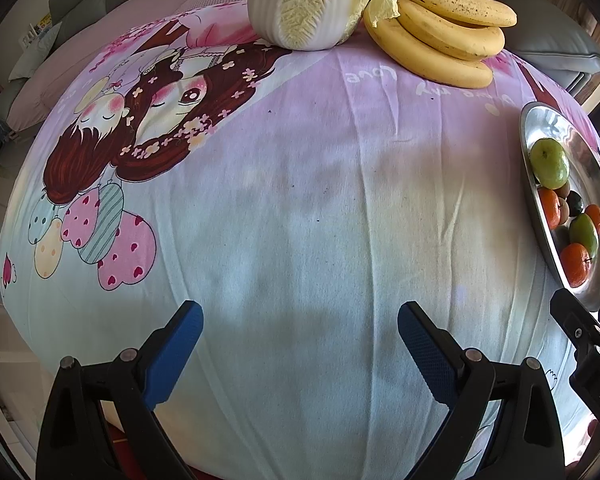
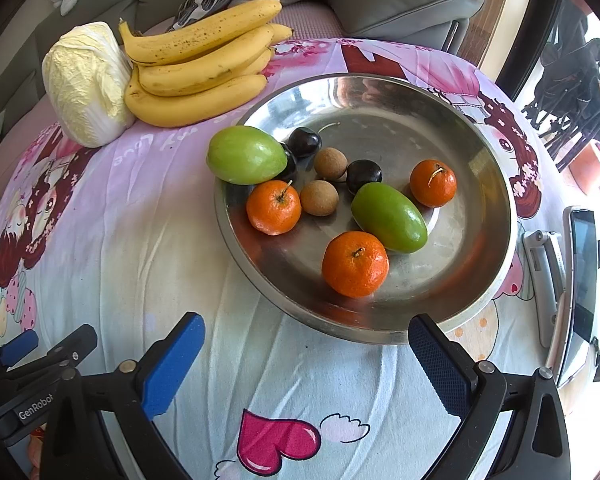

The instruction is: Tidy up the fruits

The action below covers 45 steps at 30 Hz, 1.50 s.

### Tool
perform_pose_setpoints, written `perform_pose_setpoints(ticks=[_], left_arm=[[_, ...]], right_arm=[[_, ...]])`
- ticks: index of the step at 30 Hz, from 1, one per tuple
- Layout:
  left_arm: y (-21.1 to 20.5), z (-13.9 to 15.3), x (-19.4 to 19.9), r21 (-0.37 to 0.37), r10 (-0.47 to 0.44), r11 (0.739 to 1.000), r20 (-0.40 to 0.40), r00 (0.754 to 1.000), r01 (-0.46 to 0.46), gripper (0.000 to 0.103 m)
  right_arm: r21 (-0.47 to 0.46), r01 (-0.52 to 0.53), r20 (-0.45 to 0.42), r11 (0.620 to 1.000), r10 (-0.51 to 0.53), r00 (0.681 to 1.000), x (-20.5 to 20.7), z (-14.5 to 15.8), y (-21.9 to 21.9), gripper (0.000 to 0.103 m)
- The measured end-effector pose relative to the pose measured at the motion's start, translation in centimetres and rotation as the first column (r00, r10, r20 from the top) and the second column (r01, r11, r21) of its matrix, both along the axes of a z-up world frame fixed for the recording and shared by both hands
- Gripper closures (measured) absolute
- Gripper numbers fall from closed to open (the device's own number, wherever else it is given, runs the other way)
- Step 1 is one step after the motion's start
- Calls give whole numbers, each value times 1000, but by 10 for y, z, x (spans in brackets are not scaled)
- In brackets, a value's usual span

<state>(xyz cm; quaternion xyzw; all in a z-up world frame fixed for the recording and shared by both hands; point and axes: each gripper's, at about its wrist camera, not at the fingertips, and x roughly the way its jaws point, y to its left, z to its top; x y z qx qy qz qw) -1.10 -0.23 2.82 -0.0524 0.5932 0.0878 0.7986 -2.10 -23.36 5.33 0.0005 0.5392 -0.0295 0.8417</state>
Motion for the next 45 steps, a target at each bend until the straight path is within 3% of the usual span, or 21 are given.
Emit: perform_pose_setpoints(ticks=[45], left_arm=[[1,2,0,26,-9,1000,5,1000,9,5]], right_arm=[[1,-5,-18,1000,5,1000,0,-5,-3,0]])
